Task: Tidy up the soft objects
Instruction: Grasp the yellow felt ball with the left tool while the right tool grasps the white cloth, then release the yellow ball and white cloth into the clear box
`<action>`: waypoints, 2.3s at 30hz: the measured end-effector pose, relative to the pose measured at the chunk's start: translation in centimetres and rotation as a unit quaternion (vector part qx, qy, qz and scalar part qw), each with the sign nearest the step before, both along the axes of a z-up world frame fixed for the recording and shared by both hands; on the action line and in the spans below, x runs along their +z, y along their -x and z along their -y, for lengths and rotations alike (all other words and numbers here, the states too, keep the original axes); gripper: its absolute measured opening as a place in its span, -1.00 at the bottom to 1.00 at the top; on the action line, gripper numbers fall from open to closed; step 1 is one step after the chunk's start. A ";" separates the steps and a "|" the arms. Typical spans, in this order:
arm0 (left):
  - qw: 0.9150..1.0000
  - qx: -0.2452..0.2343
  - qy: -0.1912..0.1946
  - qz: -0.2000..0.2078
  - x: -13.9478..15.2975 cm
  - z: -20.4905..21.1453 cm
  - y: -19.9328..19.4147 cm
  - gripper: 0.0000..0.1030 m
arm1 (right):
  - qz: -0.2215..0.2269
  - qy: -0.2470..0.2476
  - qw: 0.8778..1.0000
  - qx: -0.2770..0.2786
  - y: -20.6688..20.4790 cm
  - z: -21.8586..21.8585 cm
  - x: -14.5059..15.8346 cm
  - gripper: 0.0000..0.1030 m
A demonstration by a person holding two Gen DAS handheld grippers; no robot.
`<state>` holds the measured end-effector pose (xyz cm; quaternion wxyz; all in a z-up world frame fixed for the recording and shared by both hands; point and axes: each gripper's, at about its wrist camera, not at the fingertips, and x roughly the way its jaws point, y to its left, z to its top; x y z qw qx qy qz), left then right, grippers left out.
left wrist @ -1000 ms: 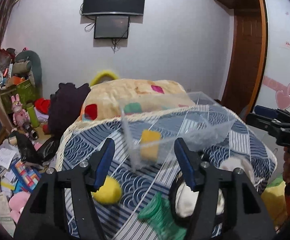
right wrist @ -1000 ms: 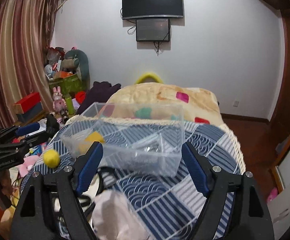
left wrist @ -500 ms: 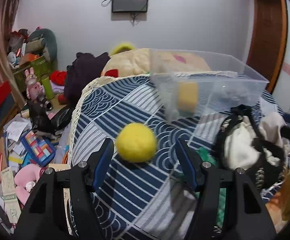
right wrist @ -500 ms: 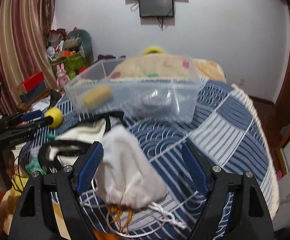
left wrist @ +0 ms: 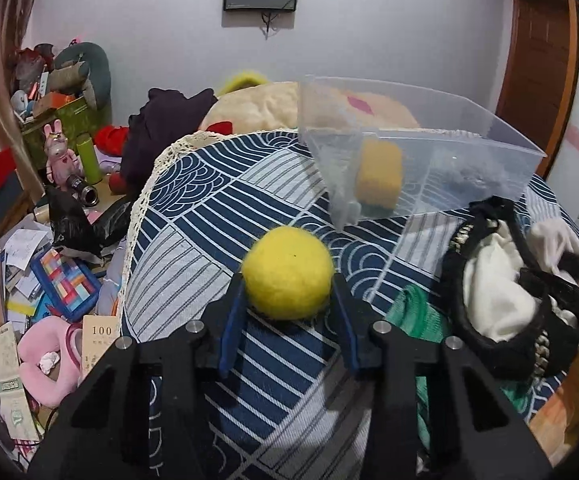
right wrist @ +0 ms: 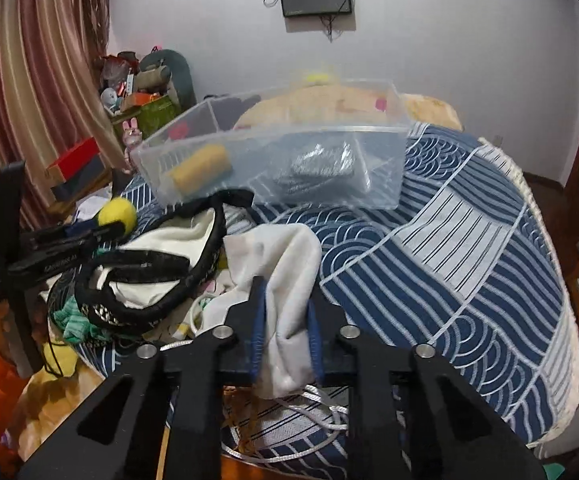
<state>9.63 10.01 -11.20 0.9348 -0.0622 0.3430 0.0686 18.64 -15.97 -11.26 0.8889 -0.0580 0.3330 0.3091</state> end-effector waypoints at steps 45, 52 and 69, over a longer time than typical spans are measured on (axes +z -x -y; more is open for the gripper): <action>0.994 -0.082 0.018 0.066 7.1 5.0 -8.4 -0.20 | 0.128 -0.004 0.990 -0.051 -7.7 -7.0 8.1 -0.77; 0.995 -0.084 0.024 0.047 5.7 5.5 -10.2 -0.20 | 0.080 0.021 0.996 -0.024 -9.0 -8.5 6.0 -0.77; 0.995 -0.093 0.017 0.043 6.5 5.9 -9.7 0.09 | 0.034 0.038 0.999 0.007 -8.5 -7.1 4.9 -0.35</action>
